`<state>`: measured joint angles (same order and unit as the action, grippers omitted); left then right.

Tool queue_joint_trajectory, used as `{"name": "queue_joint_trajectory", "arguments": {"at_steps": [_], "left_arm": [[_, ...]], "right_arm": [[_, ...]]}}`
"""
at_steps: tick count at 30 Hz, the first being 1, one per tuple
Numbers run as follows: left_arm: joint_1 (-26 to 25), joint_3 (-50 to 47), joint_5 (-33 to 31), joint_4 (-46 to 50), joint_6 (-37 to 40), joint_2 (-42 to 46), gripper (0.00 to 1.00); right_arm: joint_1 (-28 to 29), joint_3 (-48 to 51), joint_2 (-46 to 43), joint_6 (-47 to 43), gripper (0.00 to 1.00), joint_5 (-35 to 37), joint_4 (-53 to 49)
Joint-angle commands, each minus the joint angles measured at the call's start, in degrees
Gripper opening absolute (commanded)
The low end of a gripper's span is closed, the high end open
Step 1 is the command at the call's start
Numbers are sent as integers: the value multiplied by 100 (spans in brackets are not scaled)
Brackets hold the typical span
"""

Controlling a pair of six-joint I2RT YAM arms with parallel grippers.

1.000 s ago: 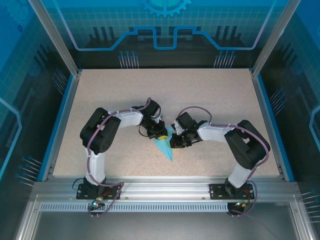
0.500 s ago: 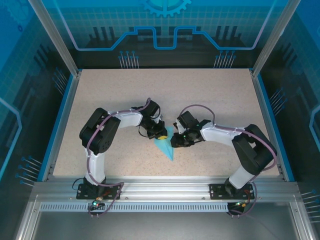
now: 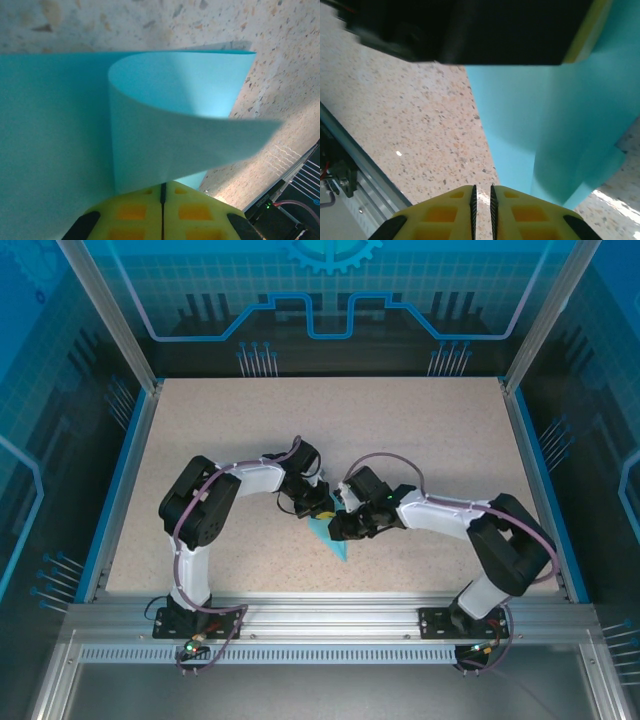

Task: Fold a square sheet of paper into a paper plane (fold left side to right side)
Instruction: Fourth fold the wing at the center of the table.

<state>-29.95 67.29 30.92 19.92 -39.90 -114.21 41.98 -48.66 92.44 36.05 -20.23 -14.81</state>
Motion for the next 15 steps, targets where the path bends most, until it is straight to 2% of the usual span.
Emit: {"name": "queue_joint_trajectory", "arguments": {"at_steps": [1, 15], "left_arm": [[-29, -251, -395, 384, 114, -144, 8], [-30, -218, -425, 443, 157, -162, 8]], "right_arm": [[107, -135, 283, 61, 17, -148, -68], [287, -373, 671, -195, 17, 211, -801]]}}
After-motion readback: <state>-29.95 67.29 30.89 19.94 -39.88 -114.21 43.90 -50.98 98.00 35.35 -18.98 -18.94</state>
